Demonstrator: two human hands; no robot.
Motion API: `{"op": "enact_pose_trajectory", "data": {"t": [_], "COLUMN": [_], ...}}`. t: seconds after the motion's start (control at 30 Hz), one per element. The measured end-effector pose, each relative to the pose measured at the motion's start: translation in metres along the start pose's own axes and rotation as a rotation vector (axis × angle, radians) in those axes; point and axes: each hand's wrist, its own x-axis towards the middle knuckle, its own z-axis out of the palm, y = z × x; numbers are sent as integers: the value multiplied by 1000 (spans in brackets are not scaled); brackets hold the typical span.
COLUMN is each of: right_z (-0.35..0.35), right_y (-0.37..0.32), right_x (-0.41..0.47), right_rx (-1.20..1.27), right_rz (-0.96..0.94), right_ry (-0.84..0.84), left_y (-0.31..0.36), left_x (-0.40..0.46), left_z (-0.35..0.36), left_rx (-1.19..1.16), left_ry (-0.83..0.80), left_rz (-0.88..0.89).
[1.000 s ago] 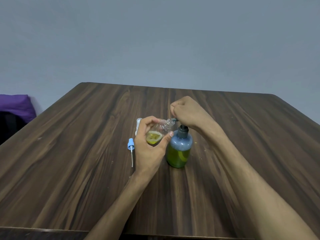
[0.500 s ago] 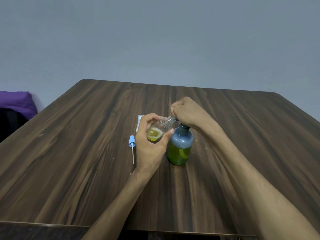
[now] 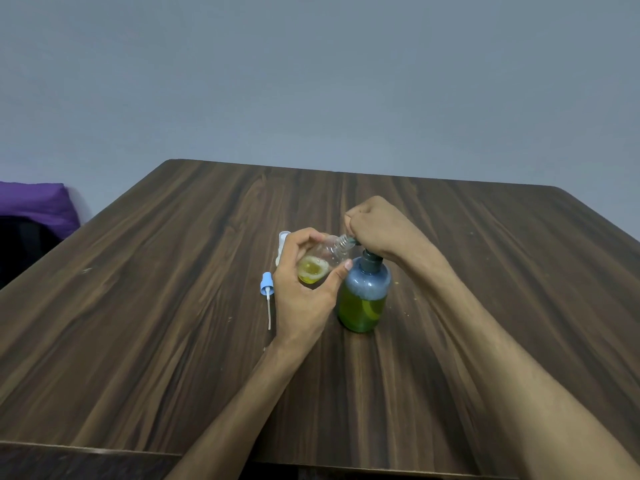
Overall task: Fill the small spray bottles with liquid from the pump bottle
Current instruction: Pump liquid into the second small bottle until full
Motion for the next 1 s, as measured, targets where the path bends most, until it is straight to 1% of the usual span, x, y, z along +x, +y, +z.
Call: {"op": "enact_pose_trajectory", "data": {"t": [0.13,0.27,0.37,0.47,0.53,0.63,0.73,0.9,1.0], "right_z": [-4,-1,-5,1,-1,-2,2,0,3], "right_y": [-4,-4,-4,-2,-1,-3,-2,-1,-2], "right_x": [-2,-3,-2,-2,-3,-1,-2,-5,-6], "right_rx": [35,-10,39,39,24,63,51,95,37], "right_rz": [-27,-9,-26,4,-7,-21,-2,-42,-21], "right_ry": [29,17,51,34,32,48,30,66,51], "left_y": [1,0,2,1,1,1,1,2,2], "left_x": [0,0,-1,0,-1,-1,-1,-1,-2], "left_z": [0,0,0,1,-1,0,0,1,1], "left_rx": [1,1,-12,-6,3,1,9,9,0], "left_ry": [2,3,3,1,5,4,4,4,14], "left_rz": [16,-7,1,-11,3,22,1,6,-15]}}
